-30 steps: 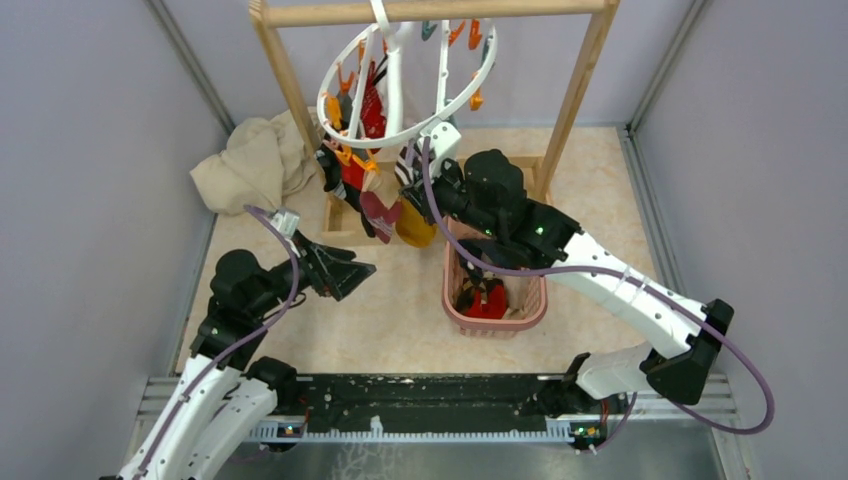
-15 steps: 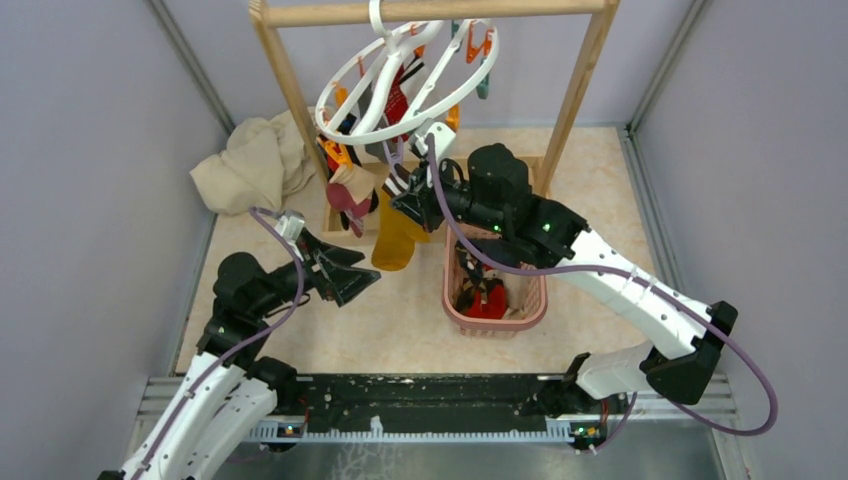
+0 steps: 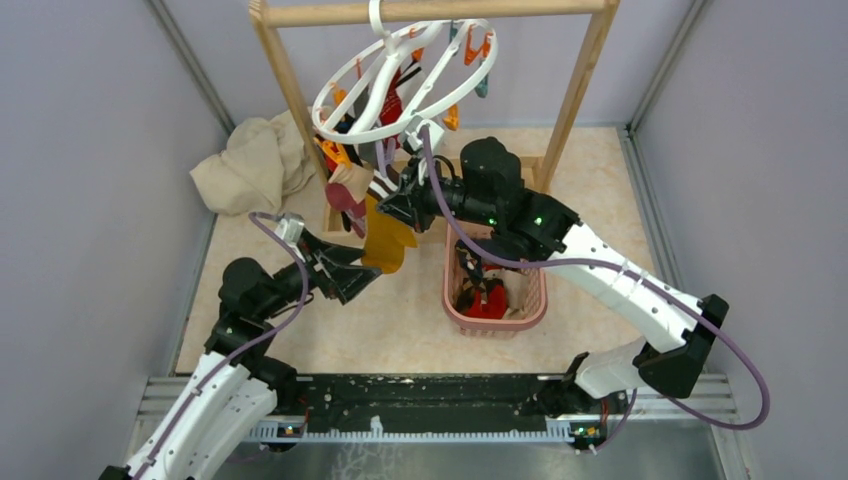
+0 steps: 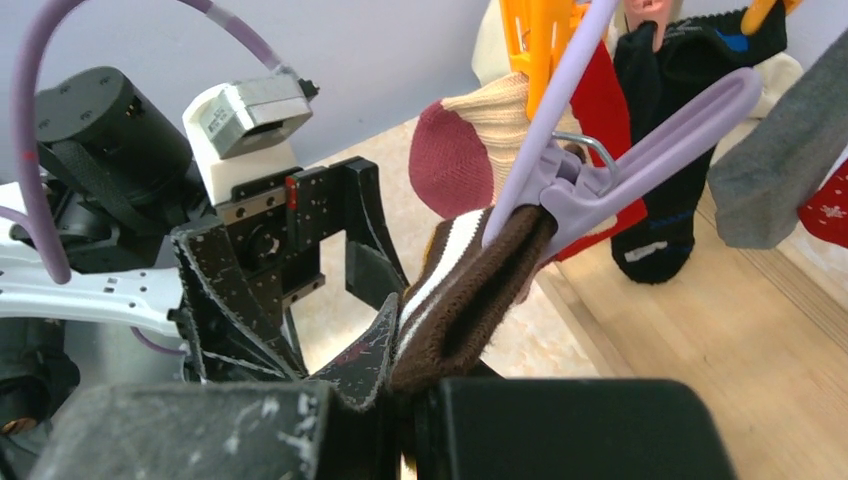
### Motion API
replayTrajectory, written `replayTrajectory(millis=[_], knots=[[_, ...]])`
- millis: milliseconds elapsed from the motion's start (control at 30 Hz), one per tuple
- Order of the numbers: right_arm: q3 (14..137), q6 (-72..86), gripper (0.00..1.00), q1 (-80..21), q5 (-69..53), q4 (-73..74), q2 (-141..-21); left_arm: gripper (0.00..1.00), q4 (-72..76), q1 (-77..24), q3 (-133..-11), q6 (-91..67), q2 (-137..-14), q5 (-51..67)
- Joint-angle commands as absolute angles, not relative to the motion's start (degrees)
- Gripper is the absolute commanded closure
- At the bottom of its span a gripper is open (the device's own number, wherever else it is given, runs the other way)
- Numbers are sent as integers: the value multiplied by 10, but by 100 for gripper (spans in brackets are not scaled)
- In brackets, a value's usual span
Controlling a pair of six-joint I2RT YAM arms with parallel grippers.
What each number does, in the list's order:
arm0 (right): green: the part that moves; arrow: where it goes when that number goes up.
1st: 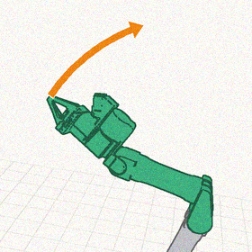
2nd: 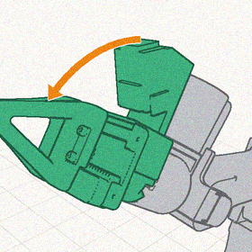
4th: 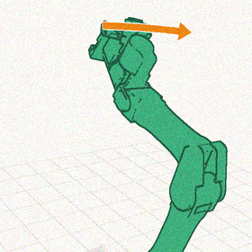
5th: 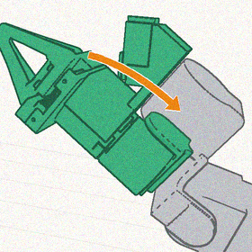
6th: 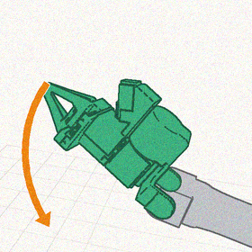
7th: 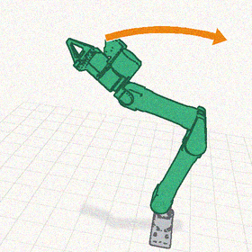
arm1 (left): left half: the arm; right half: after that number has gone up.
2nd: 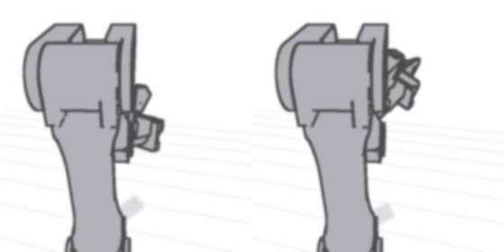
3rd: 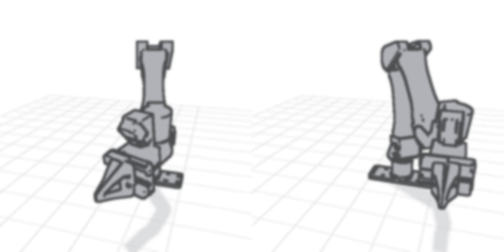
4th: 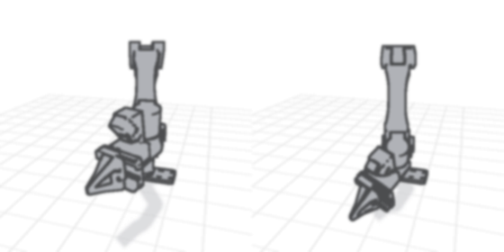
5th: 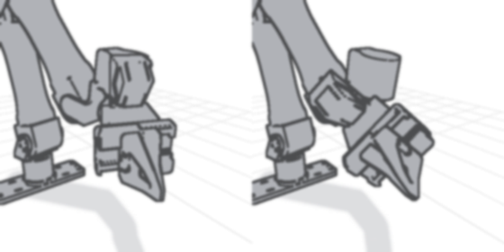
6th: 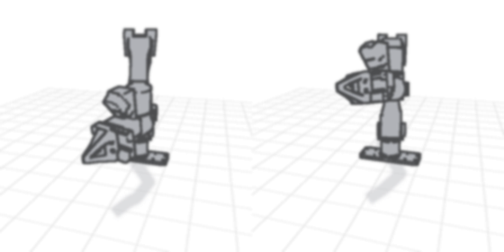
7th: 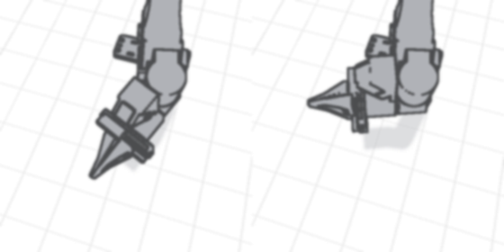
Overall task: Remove the socks clipped to the hanger
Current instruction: Remove the sock from the hanger.
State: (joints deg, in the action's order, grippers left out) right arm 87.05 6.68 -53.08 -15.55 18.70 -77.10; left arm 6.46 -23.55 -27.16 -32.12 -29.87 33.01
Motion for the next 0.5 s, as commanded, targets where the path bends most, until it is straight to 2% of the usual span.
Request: replayTrajectory(millis=[0, 267, 467], knots=[[915, 72, 100, -528, -189, 187, -780, 1, 109, -241, -258, -323, -296, 279], [926, 56, 100, -527, -179, 222, -780, 1, 96, -242, -251, -308, -278, 213], [917, 59, 100, -523, -188, 214, -779, 1, 136, -245, -242, -313, -298, 231]])
